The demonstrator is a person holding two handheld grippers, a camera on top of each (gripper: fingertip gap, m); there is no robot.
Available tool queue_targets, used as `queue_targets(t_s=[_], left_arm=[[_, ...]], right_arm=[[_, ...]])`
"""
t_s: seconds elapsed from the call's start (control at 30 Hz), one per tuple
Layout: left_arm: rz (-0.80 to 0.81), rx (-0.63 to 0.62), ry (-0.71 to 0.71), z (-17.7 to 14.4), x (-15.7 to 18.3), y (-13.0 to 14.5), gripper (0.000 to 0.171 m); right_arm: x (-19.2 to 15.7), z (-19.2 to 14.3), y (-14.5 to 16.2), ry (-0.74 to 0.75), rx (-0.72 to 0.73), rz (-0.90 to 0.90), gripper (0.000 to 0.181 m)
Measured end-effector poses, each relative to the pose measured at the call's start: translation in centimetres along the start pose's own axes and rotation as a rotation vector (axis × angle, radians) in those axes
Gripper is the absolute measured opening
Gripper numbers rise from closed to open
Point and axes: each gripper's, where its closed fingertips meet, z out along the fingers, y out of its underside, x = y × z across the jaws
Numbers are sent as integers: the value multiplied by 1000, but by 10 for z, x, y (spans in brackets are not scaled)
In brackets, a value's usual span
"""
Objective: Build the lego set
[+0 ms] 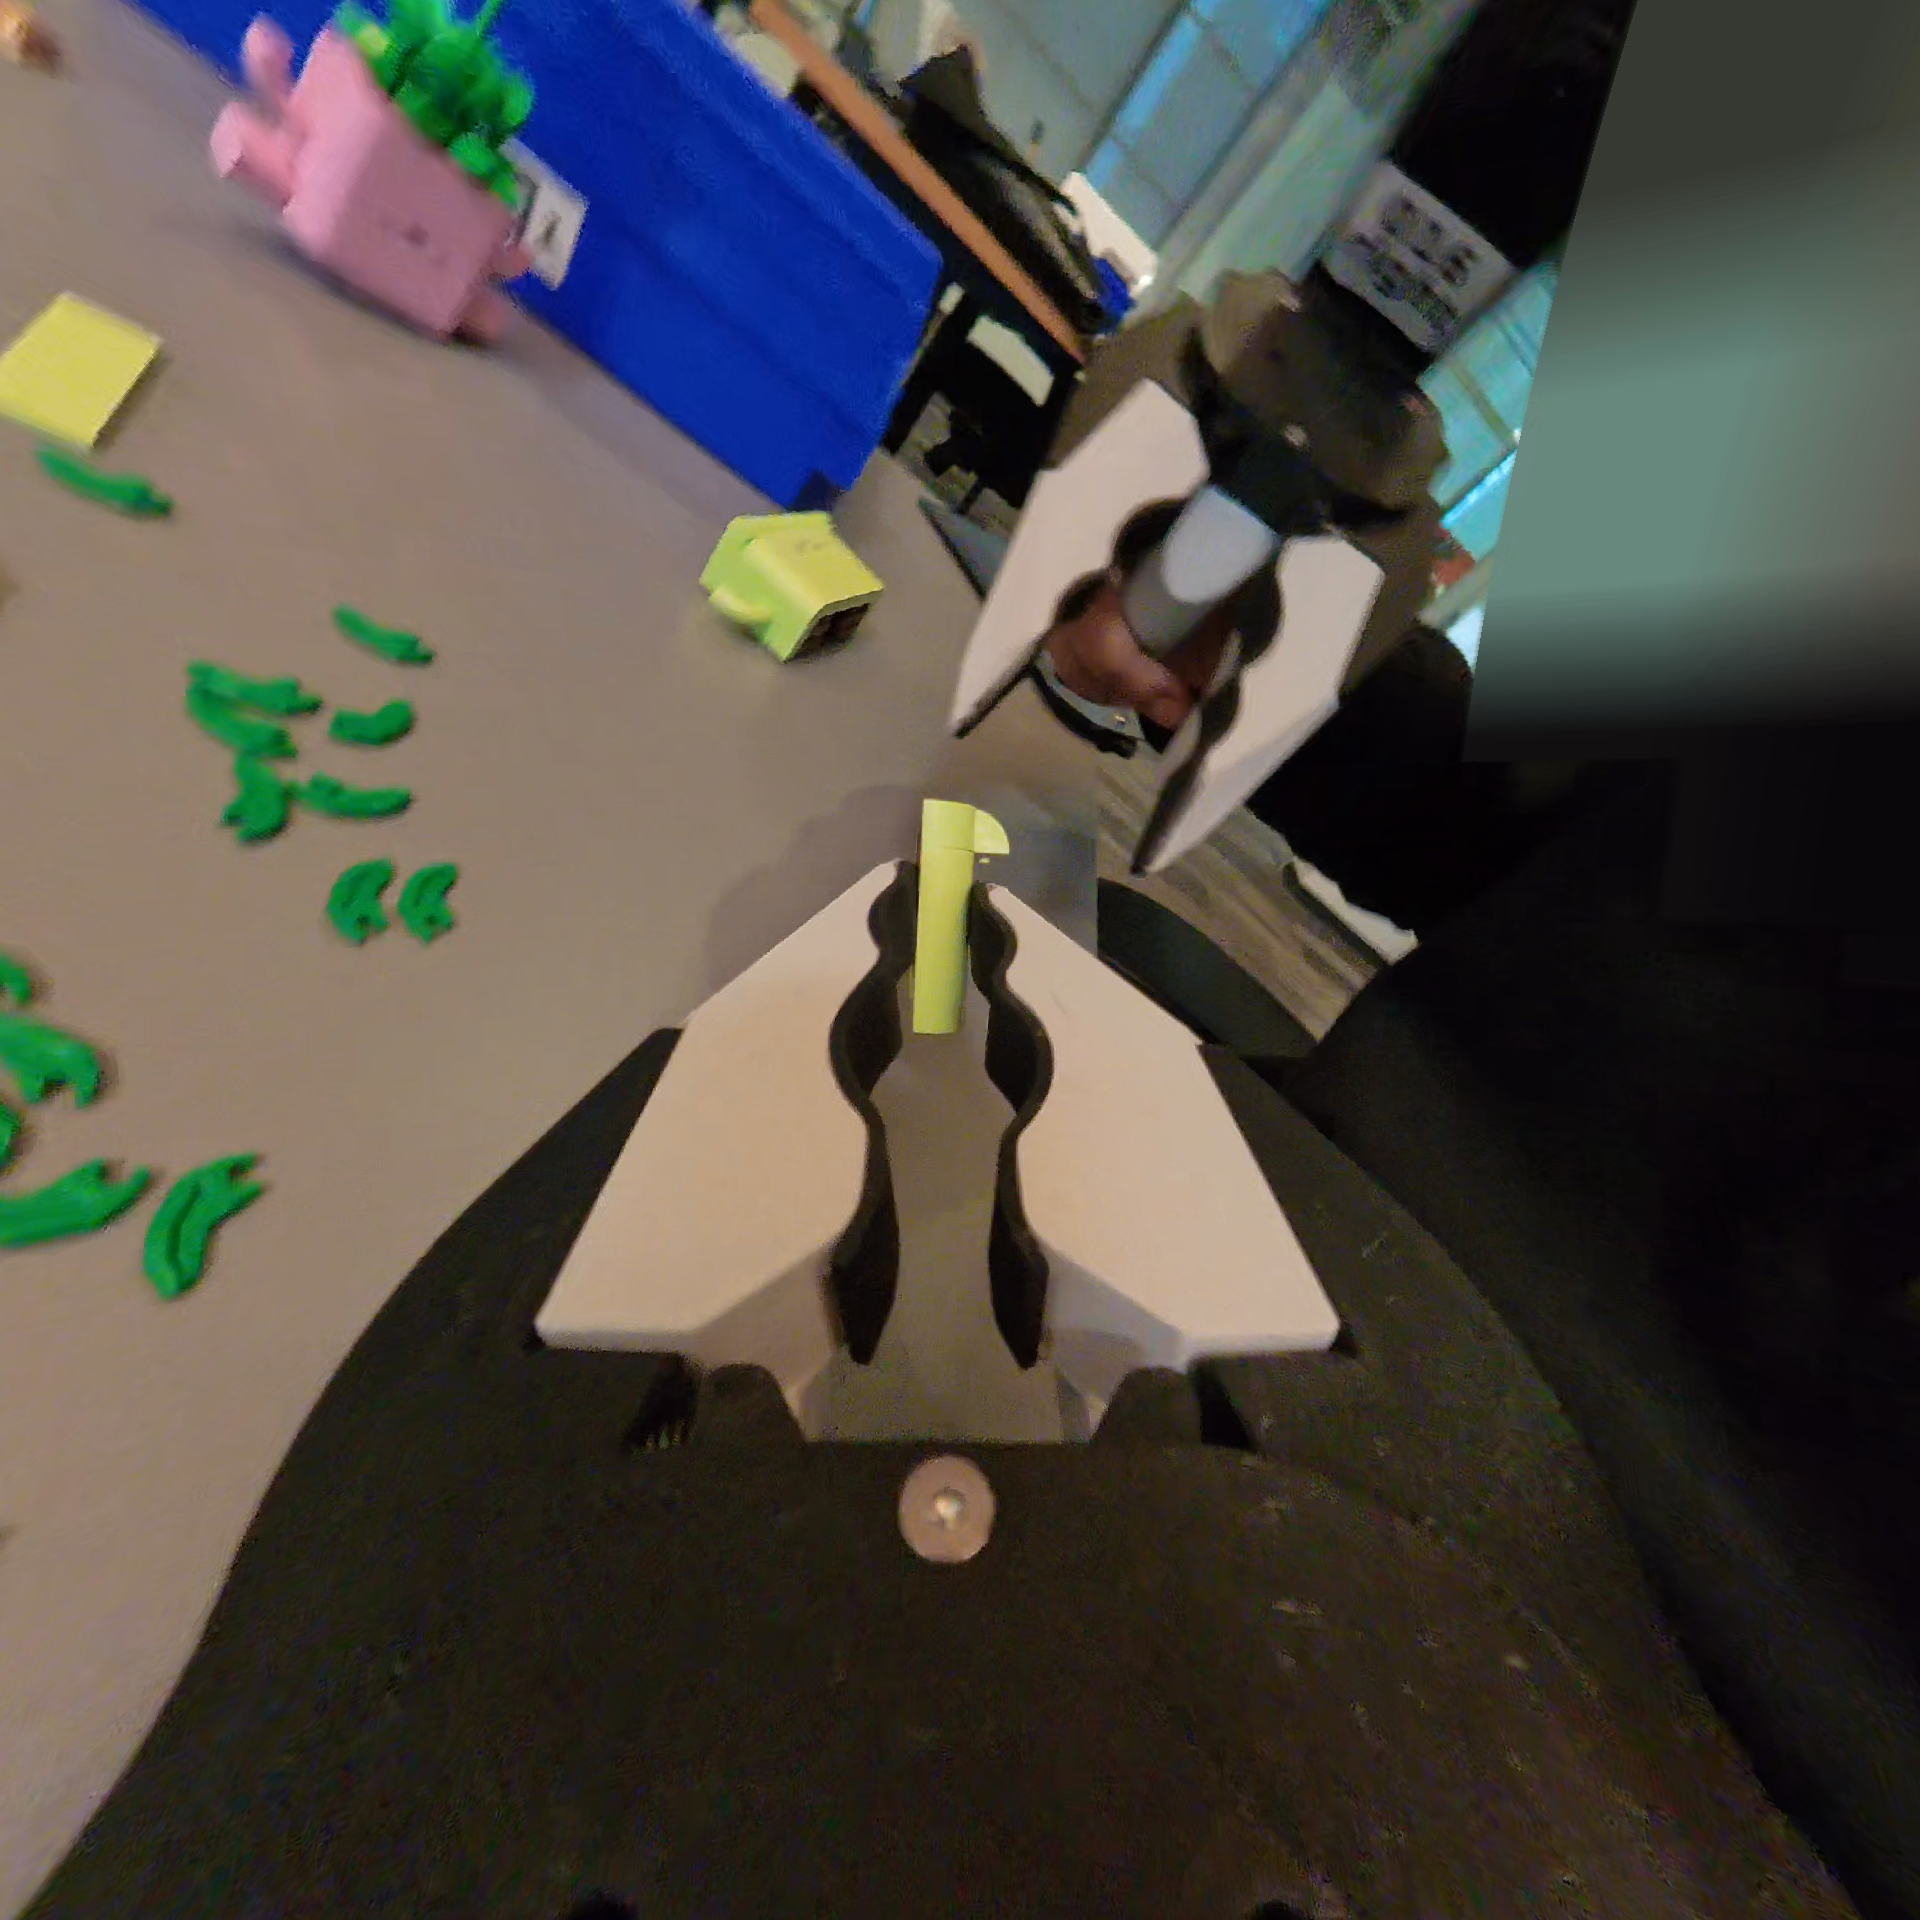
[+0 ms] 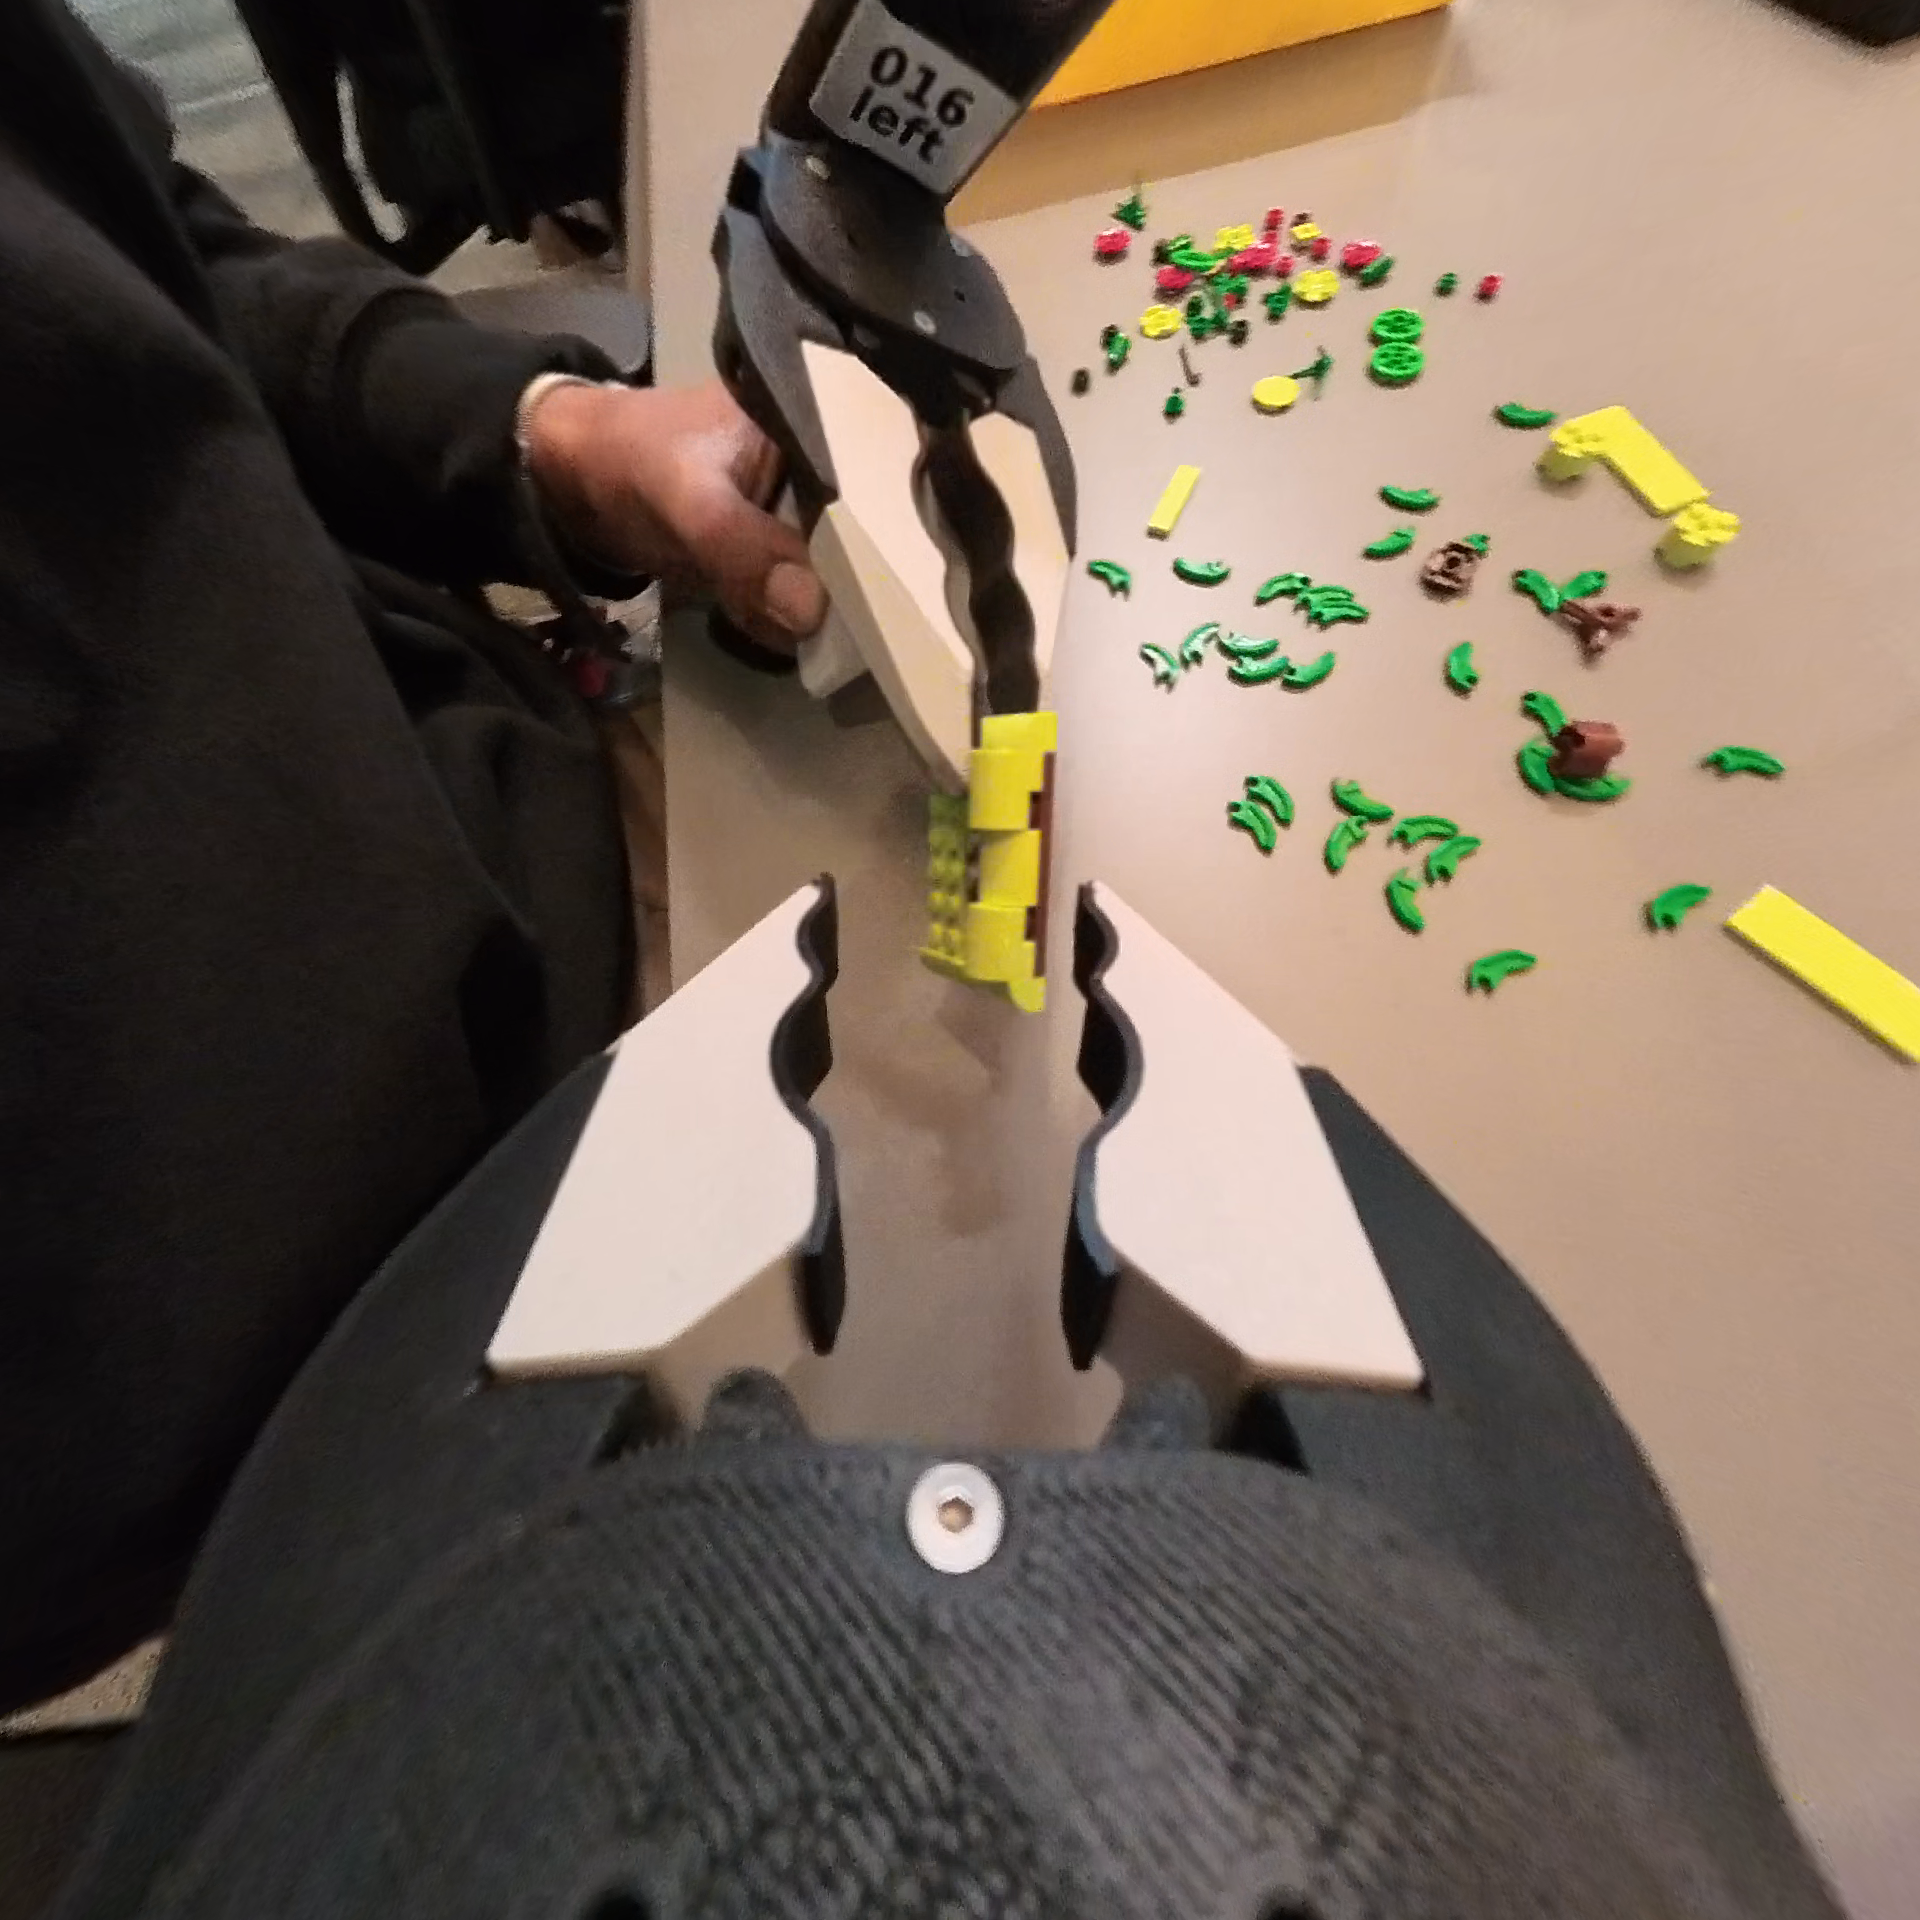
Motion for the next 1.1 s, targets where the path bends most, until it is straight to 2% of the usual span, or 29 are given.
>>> queue_targets(t_s=[0.1, 0.17, 0.27, 0.37, 0.5, 0.67, 0.77, 0.9, 1.0, 1.03, 1.1], left_arm=[[-193, -33, -54, 2, -21, 8, 7], [-222, -53, -121, 2, -31, 12, 8], [-211, -98, -220, 5, -43, 18, 11], [-196, -140, -286, 7, -49, 24, 17], [-148, -129, -333, 6, -51, 22, 29], [-101, -75, -400, -1, -54, 15, 46], [-53, -48, -396, -2, -48, 11, 42], [50, -39, -392, -1, -40, 6, 36], [181, -34, -415, -3, -41, -5, 30], [216, -46, -383, -1, -37, -6, 27], [215, -52, -352, 2, -31, -5, 18]], right_arm=[[-2, 8, 12, 53, 6, 24, 45], [-5, 13, 18, 93, 19, 34, 44], [-9, 16, 25, 149, 55, 68, 42], [-14, 17, 30, 184, 92, 109, 27], [-14, 13, 35, 249, 149, 130, 31], [-6, 8, 35, 335, 168, 98, 14], [5, 13, 37, 383, 130, 98, 0], [29, 22, 36, 422, 84, 104, 0], [54, 18, 26, 474, 131, 114, 0], [63, 16, 22, 498, 148, 114, 0], [84, 10, 11, 575, 204, 104, 0]])
